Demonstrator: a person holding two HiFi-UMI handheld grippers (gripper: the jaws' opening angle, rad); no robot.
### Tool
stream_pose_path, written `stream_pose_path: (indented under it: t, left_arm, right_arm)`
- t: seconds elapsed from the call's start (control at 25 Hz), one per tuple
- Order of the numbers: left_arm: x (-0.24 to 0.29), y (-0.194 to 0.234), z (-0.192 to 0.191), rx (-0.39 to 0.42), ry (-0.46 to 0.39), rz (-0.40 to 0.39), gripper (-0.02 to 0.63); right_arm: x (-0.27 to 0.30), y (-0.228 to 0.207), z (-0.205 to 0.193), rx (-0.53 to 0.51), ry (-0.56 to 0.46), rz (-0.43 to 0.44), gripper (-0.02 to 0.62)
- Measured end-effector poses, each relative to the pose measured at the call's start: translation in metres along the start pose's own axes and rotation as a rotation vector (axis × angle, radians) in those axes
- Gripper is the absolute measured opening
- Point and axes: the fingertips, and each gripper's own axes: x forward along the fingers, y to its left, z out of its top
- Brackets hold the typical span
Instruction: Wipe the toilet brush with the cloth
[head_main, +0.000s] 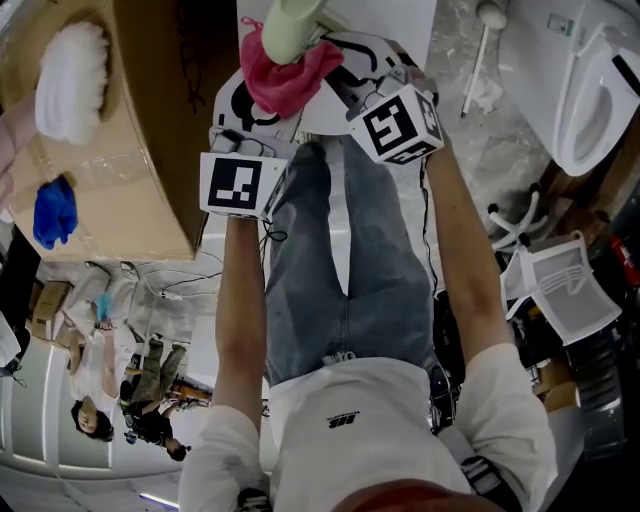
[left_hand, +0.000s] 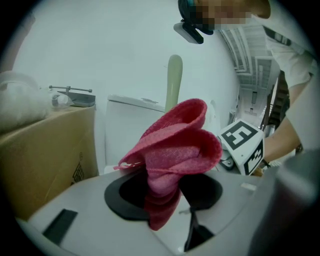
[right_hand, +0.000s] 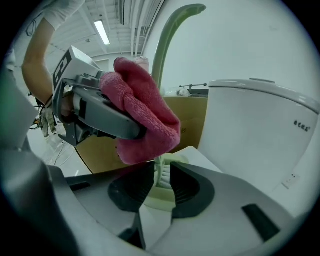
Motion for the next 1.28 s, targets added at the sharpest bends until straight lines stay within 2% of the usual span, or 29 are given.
stream_pose_path:
  t: [0.32,0.72,0.92,1.28]
  left_arm:
    - [0.020,0.003,-0.013,0.002,0.018,0.003,0.186]
    - [0.045,0.014,-0.034,0.037,0.023,-0.002,0.204]
    - [0.048,0.008,-0.029,0.028,0.031,-0.001,0.144]
    - [0.030,0.006,0.000,0.020,0.015,0.001,0.140]
  right_arm:
    - [0.022,0.004,-0.012,0.000,0.032,0.006,0.092]
    - [0.030,0.008,-0.013,-0.037,0.003,-0.011,0.075]
    - [0.026,0.004,-0.015,-0.047,0.004,-0.022,0.074]
    - [0.027,0.004,-0.014,-0.047,0.012,-0.027,0.074]
